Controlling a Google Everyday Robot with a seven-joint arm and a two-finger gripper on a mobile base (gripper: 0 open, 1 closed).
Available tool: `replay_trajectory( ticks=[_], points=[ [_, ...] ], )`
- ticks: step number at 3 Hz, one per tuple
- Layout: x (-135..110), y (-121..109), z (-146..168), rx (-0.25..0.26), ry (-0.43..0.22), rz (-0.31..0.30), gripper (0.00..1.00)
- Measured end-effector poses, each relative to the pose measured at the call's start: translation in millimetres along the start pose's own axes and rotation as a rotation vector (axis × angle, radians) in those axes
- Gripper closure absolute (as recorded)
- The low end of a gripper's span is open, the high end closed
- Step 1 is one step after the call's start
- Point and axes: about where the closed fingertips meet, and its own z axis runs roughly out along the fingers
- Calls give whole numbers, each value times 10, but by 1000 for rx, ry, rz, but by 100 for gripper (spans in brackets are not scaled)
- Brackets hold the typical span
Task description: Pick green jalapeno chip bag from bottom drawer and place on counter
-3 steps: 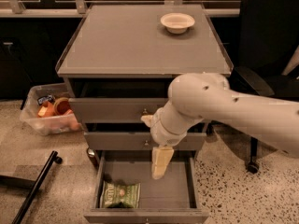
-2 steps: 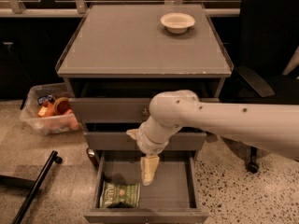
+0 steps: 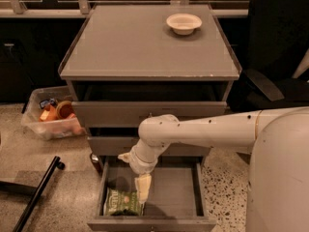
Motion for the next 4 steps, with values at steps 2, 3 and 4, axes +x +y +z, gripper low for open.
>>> replay_trajectory(
  ticks=[2, 3, 4],
  points=[
    [32, -49, 177, 7, 35, 17, 0],
    [251, -313, 627, 17, 69, 7, 0],
    [604, -574, 1290, 12, 101, 7, 0]
  ],
)
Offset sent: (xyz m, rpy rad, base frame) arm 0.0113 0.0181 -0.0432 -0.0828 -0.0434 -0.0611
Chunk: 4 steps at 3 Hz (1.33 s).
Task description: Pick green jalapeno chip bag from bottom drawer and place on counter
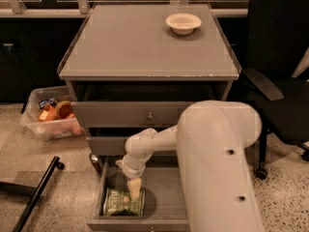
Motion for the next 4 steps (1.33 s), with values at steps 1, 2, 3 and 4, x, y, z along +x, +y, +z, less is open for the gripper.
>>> replay_trajectory(
  ticks=[1, 2, 3, 4],
  points=[
    [258, -135, 592, -21, -13, -2, 0],
    [299, -227, 940, -21, -5, -41, 0],
    [237, -251, 1221, -9, 64, -116, 0],
    [238, -288, 1408, 14, 154, -167, 0]
  ],
)
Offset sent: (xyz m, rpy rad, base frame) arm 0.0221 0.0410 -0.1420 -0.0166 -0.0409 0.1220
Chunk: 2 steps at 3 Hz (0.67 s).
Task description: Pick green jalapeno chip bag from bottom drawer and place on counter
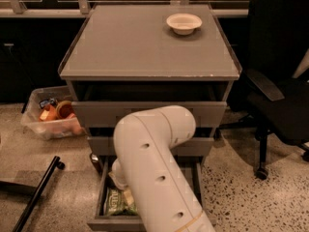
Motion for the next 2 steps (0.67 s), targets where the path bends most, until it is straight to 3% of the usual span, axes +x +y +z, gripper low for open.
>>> replay_trajectory(
  ticks=[1, 2],
  points=[
    [-15, -39, 25, 7, 12, 46, 0],
    [-9, -10, 52, 6, 0, 44, 0]
  ],
)
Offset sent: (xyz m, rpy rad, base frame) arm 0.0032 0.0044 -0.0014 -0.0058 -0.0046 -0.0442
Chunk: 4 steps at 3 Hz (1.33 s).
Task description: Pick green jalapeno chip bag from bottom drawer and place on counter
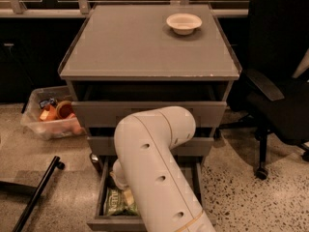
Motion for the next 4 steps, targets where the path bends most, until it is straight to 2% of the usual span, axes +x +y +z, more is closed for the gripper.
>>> replay_trajectory(
  ticks=[1, 2, 3, 4],
  points=[
    [27, 61, 106, -10, -42, -5, 0],
    [109, 158, 275, 5, -135, 12, 0],
    [202, 241, 379, 48, -176, 26, 0],
    [239, 241, 449, 106, -182, 63, 0]
  ],
)
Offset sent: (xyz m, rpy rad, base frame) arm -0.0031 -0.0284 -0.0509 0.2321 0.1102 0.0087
